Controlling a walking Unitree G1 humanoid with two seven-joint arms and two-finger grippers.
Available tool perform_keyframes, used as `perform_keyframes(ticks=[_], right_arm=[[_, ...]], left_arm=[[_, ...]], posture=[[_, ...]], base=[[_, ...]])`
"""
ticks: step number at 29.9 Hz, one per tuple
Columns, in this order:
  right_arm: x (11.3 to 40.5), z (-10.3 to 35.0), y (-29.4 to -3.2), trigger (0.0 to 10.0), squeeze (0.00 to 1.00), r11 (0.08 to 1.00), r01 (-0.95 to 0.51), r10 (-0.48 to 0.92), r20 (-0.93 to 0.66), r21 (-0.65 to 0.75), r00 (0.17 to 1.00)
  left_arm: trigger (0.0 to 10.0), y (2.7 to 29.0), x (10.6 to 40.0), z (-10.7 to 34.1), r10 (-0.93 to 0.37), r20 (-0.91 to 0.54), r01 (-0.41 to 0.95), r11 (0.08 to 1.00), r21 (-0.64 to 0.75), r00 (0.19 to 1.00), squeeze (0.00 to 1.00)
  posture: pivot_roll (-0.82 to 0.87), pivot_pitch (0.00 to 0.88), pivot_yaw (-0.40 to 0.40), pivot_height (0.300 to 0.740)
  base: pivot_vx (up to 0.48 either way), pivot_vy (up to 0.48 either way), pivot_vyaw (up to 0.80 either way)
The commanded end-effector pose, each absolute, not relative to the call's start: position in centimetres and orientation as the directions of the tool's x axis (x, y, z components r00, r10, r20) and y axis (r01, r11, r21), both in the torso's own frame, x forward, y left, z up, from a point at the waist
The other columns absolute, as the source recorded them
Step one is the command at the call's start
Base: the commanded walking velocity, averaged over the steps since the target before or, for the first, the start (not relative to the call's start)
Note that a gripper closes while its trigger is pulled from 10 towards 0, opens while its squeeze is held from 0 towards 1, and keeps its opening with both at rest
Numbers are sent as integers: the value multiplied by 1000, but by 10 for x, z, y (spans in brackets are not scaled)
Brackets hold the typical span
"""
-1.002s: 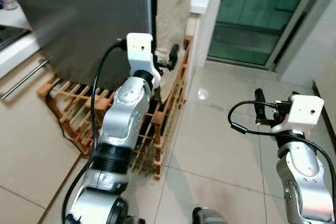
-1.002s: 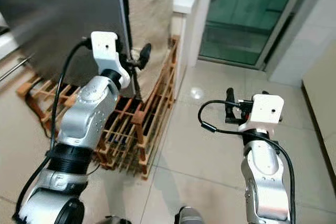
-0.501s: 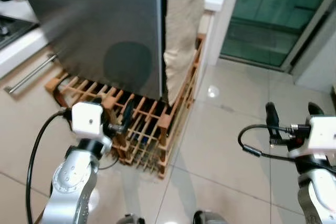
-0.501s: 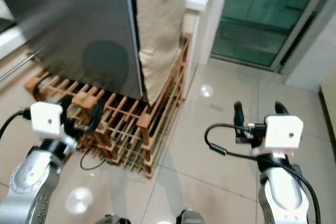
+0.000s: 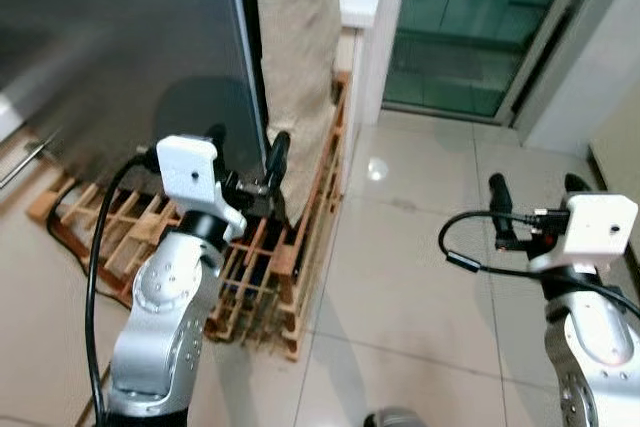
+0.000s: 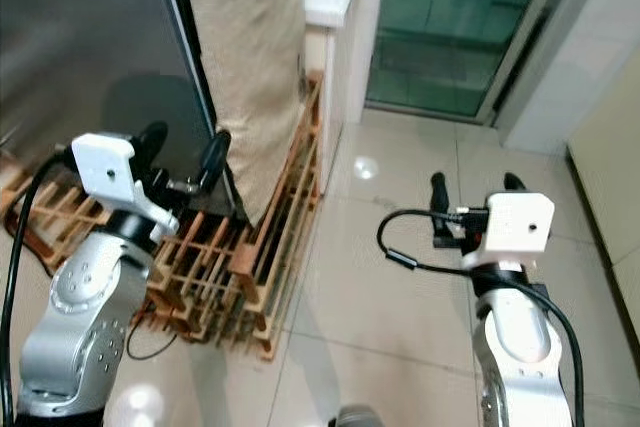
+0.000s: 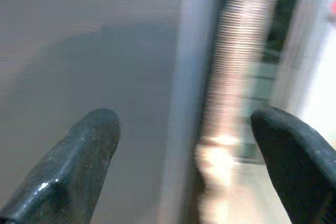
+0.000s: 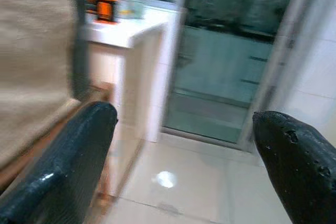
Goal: Restocking fridge
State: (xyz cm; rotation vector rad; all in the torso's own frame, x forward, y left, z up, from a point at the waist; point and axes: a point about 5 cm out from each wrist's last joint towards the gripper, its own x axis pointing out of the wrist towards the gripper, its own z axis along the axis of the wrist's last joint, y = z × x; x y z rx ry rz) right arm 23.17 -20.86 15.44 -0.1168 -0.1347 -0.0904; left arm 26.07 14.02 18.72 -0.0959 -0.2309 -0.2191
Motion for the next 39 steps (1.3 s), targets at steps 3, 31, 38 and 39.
perform_keyframes(ticks=[3, 31, 38, 39], right_arm=[[236, 159, -206, 10000, 0, 990, 82, -63, 159, -115, 985], [261, 152, -201, 10000, 0, 995, 76, -66, 151, -64, 986], [269, 152, -206, 10000, 0, 994, 92, -82, 153, -58, 985], [269, 152, -206, 10000, 0, 994, 92, -82, 153, -58, 985]], left_arm=[[10000, 146, 263, 195, -147, 271, 169, 984, -57, 951, 0], [10000, 108, 302, 217, -341, 201, 371, 919, -133, 918, 0], [10000, 107, 289, 225, -449, 177, 478, 857, -193, 876, 0], [10000, 107, 289, 225, -449, 177, 478, 857, -193, 876, 0]], posture=[[-155, 33, 8, 728], [-121, 38, 32, 728], [-101, 48, 23, 728], [-101, 48, 23, 728]], base=[[0, 0, 0], [0, 0, 0], [0, 0, 0], [0, 0, 0]])
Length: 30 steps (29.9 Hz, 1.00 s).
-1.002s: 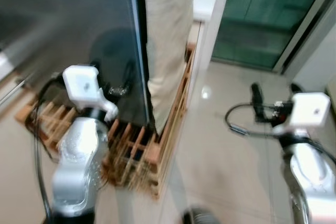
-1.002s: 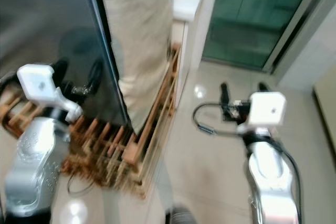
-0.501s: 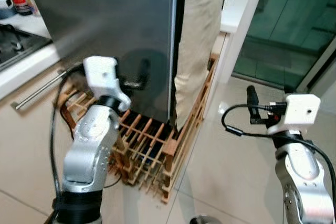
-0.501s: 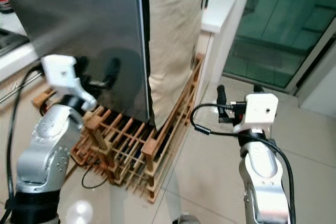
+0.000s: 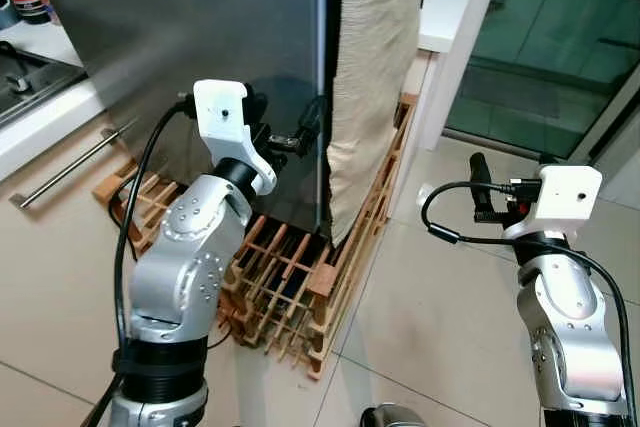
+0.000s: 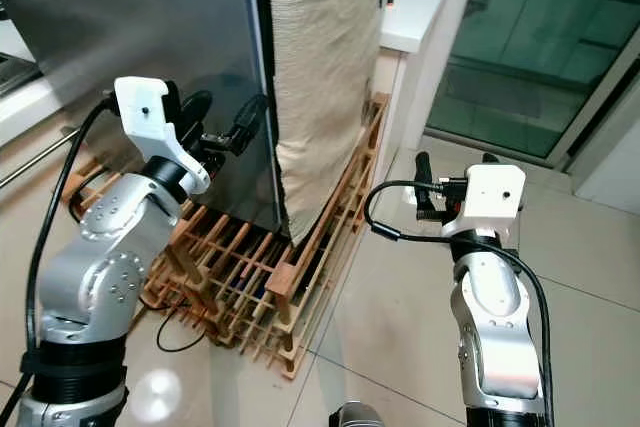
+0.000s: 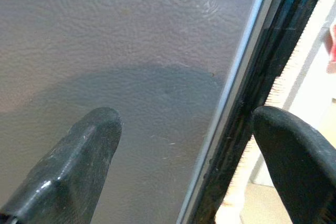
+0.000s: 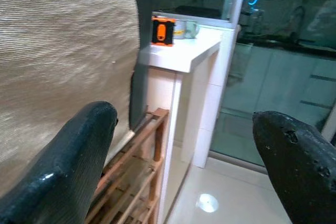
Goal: Restocking fridge
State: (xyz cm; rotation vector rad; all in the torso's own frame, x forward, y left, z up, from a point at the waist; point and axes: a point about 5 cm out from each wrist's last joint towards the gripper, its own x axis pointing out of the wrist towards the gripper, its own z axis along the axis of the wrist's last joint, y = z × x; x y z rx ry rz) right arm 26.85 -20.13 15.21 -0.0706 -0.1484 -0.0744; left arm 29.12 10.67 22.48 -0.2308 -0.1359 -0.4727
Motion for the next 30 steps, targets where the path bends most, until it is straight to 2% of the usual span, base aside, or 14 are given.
perform_keyframes(ticks=[1, 5, 14, 19, 23, 26, 30], right_arm=[[270, 152, -207, 10000, 0, 994, 93, -84, 151, -57, 985], [273, 152, -207, 10000, 0, 994, 88, -78, 147, -60, 986], [278, 160, -217, 10000, 0, 993, 105, -94, 159, -63, 983], [280, 162, -216, 10000, 0, 993, 104, -93, 162, -61, 982], [280, 162, -217, 10000, 0, 992, 113, -102, 160, -60, 982], [279, 160, -217, 10000, 0, 991, 107, -96, 137, -79, 986], [278, 161, -216, 10000, 0, 990, 109, -95, 154, -84, 983]], left_arm=[[10000, 108, 289, 226, -444, 175, 472, 861, -187, 879, 0], [10000, 104, 293, 226, -433, 177, 463, 864, -198, 884, 0], [10000, 93, 285, 219, -540, 112, 551, 810, -198, 834, 0], [10000, 96, 289, 217, -506, 146, 526, 822, -217, 850, 0], [10000, 91, 283, 217, -550, 167, 575, 789, -216, 818, 0], [10000, 85, 276, 219, -601, 188, 630, 745, -220, 777, 0], [10000, 86, 276, 221, -605, 201, 637, 738, -221, 771, 0]], posture=[[-100, 46, 18, 728], [-111, 44, 7, 728], [-134, 48, -16, 728], [-141, 46, -10, 728], [-151, 48, -3, 728], [-157, 50, 1, 728], [-154, 52, 7, 728]], base=[[0, 0, 0], [0, 0, 0], [0, 0, 0], [0, 0, 0], [0, 0, 0], [0, 0, -765], [0, 0, -653]])
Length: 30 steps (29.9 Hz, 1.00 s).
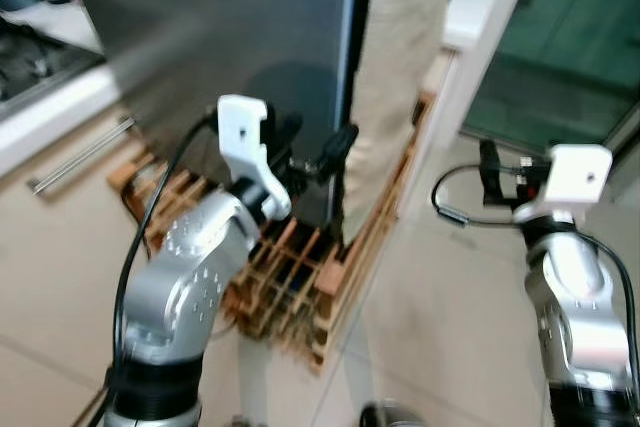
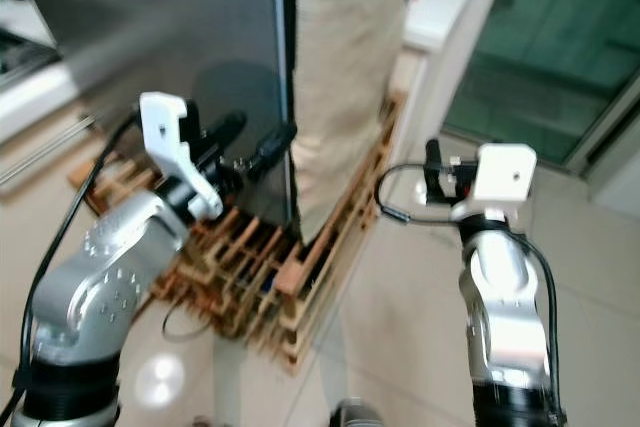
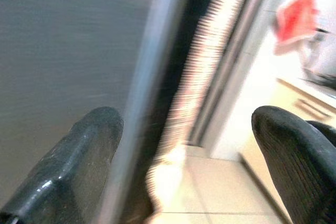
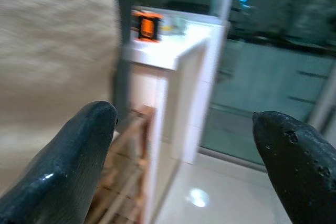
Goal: Restocking fridge
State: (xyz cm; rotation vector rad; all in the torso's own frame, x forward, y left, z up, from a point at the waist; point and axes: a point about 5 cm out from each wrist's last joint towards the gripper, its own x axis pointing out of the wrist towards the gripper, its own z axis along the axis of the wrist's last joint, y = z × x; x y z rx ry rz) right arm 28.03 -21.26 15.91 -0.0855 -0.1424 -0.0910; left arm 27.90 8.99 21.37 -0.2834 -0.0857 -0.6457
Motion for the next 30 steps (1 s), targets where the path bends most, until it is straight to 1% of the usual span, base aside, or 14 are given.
perform_keyframes(ticks=[1, 7, 12, 15, 23, 30], right_arm=[[278, 161, -216, 10000, 0, 990, 109, -95, 154, -84, 983], [279, 159, -212, 10000, 0, 991, 101, -87, 159, -82, 983], [281, 159, -209, 10000, 0, 993, 91, -77, 158, -80, 984], [281, 158, -208, 10000, 0, 993, 87, -73, 158, -80, 985], [282, 159, -208, 10000, 0, 993, 85, -71, 162, -81, 984], [281, 159, -212, 10000, 0, 992, 94, -79, 165, -88, 983]], left_arm=[[10000, 86, 276, 221, -605, 201, 637, 738, -221, 771, 0], [10000, 89, 273, 225, -614, 215, 651, 728, -215, 759, 0], [10000, 95, 282, 216, -550, 157, 571, 797, -194, 820, 0], [10000, 95, 286, 212, -523, 135, 540, 821, -184, 842, 0], [10000, 88, 292, 213, -514, 127, 529, 826, -194, 849, 0], [10000, 84, 291, 221, -540, 172, 566, 797, -209, 824, 0]], posture=[[-154, 52, 7, 728], [-139, 52, 6, 728], [-132, 50, 4, 728], [-132, 44, 2, 728], [-144, 31, 3, 728], [-150, 24, 2, 728]], base=[[0, 0, -400], [0, 0, 0], [0, 0, 0], [0, 0, 0], [0, 0, 0], [0, 0, 0]])
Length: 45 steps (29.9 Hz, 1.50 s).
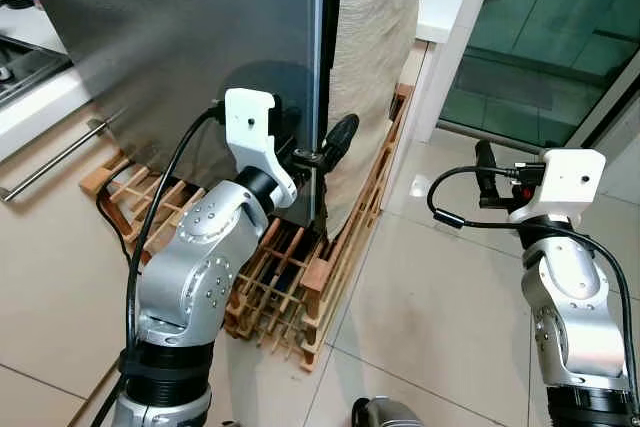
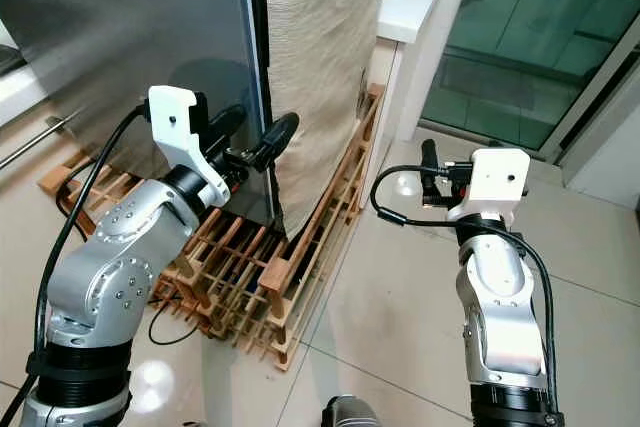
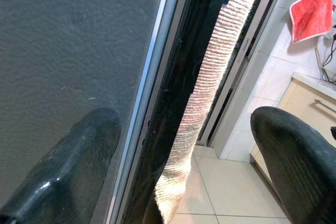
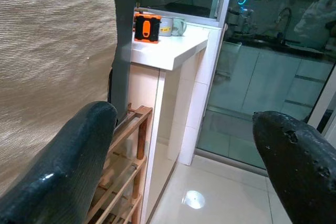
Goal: Restocking fridge
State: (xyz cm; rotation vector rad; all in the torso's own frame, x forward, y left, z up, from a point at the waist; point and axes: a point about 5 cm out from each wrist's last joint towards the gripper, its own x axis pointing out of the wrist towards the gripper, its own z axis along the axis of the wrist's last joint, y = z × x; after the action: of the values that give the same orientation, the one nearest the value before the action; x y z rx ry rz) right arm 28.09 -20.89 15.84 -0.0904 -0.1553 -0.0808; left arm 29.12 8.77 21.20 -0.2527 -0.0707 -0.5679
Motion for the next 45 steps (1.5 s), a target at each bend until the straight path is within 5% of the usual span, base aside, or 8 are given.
perform_keyframes(ticks=[1, 29, 33, 35, 41, 44, 45], right_arm=[[281, 159, -213, 10000, 0, 992, 95, -80, 164, -89, 983], [283, 158, -210, 10000, 0, 991, 96, -81, 160, -91, 984], [281, 157, -211, 10000, 0, 991, 93, -78, 157, -91, 985], [273, 149, -211, 10000, 0, 993, 65, -53, 120, -98, 991], [263, 144, -208, 10000, 0, 994, 25, -16, 92, -105, 996], [251, 144, -200, 10000, 0, 992, -37, 46, 78, -118, 996], [251, 144, -200, 10000, 0, 992, -37, 46, 78, -118, 996]], left_arm=[[10000, 84, 291, 221, -544, 175, 571, 793, -212, 821, 0], [10000, 42, 320, 219, -588, 128, 601, 769, -219, 799, 0], [10000, 21, 321, 226, -678, 168, 698, 682, -219, 715, 0], [10000, -8, 318, 236, -783, 236, 816, 529, -232, 575, 0], [10000, -45, 311, 248, -845, 261, 884, 432, -179, 467, 0], [10000, -98, 285, 265, -895, 320, 948, 264, -179, 309, 0], [10000, -98, 285, 265, -895, 320, 948, 264, -179, 309, 0]], posture=[[-152, 23, 1, 728], [-174, 18, 2, 728], [-189, 19, -2, 728], [-205, 16, -4, 728], [-262, 14, 5, 728], [-309, 10, 9, 728], [-309, 10, 9, 728]], base=[[0, 0, 0], [0, 0, 0], [0, 0, 0], [0, 0, 0], [0, 0, 0], [0, 0, 0], [0, 0, 0]])
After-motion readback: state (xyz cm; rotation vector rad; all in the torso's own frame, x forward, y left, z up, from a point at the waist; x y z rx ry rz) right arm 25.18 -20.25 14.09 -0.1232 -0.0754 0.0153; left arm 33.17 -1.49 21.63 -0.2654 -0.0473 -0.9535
